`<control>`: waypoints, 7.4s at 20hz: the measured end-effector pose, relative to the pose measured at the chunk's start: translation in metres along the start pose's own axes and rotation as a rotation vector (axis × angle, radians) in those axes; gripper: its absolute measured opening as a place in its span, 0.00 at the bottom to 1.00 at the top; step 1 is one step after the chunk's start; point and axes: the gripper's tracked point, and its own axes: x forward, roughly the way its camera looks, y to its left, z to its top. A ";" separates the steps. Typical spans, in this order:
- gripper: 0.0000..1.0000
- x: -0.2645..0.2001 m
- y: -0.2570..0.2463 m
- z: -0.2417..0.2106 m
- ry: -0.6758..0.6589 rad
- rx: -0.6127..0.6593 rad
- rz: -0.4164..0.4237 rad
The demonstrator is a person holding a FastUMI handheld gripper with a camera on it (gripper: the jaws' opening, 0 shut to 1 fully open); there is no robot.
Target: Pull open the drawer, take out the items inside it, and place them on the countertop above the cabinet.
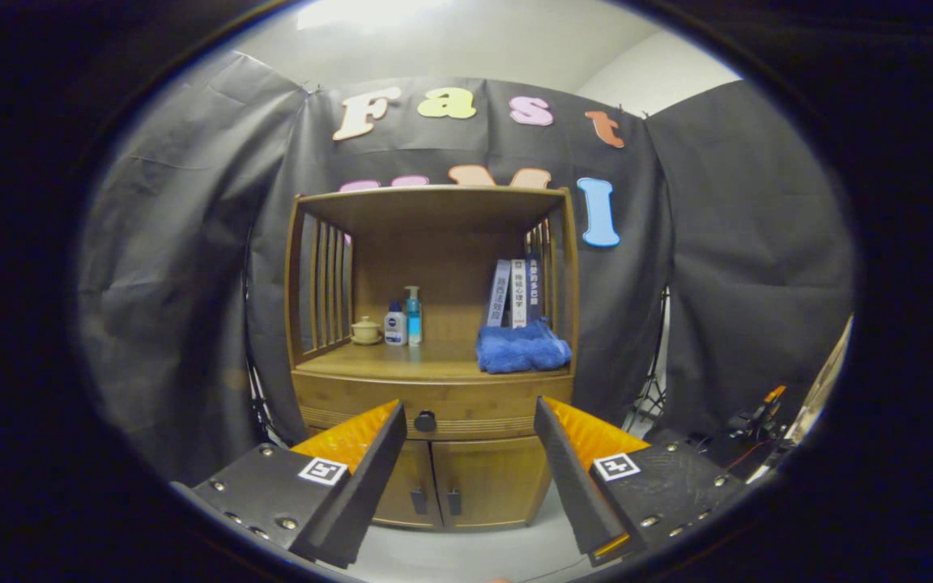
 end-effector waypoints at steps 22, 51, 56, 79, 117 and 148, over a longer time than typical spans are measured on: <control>0.48 0.249 0.081 -0.179 0.330 0.080 0.071; 0.28 0.125 0.072 -0.183 0.424 0.111 -0.018; 0.28 0.082 0.069 -0.195 0.482 0.120 -0.047; 0.64 0.072 0.085 -0.108 0.270 0.014 -0.034; 0.65 0.194 0.041 -0.214 1.180 0.020 -0.178; 0.28 0.226 0.083 -0.046 0.713 -0.085 -0.183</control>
